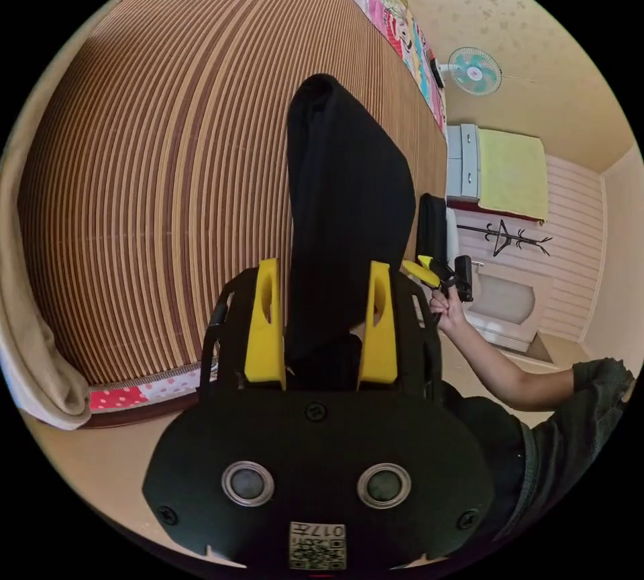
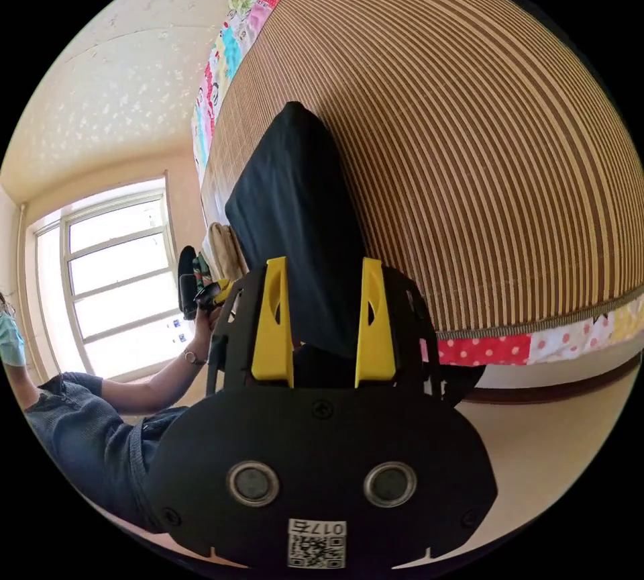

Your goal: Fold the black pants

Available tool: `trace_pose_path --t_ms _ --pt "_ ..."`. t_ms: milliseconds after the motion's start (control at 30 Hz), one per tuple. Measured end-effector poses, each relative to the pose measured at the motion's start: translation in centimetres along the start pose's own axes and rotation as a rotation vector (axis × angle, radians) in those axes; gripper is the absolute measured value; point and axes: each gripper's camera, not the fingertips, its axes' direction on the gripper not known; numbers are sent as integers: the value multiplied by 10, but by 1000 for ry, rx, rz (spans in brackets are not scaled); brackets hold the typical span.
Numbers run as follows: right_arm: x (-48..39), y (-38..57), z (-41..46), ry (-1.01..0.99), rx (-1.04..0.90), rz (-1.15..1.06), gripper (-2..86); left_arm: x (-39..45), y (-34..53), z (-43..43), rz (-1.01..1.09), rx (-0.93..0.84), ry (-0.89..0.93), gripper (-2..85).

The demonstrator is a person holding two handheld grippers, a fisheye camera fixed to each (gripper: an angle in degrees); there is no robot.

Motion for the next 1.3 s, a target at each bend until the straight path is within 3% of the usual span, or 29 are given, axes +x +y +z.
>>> trace_pose_path --t_ms 167,333,433,500,600,700,900,1000,1067,1133,1233,1300 --pt "3 -91 37 -25 -159 -97 159 1 -68 43 44 -37 -103 169" --pt "11 -93 62 -116 -260 -78 140 21 -66 75 81 -76 -130 93" --pt "-1 -78 60 -42 -251 -42 114 17 -53 87 -7 -103 -110 65" --pt "-13 -68 58 -126 -293 -47 101 15 -47 77 -57 -119 -73 53" --pt "-63 -49 59 -204 -358 -77 75 38 -27 23 -7 -46 109 50" --pt "-144 -24 73 -239 -417 -184 73 71 6 -60 75 98 37 50" --pt "-259 9 118 -562 -477 -242 88 65 77 -233 41 414 62 52" --pt "-317 18 144 -709 -478 -328 94 76 115 -310 77 568 -71 69" --pt "-351 15 184 -639 -455 -428 92 61 131 -340 -20 653 -236 98" --pt "-353 6 227 -496 -447 -408 86 9 150 -356 -327 712 -437 133" --pt "-326 -9 261 -176 -501 -309 50 -58 188 -334 -653 726 -422 136" --pt "-316 -2 247 -180 -538 -373 26 -76 213 -306 -704 754 -333 127"
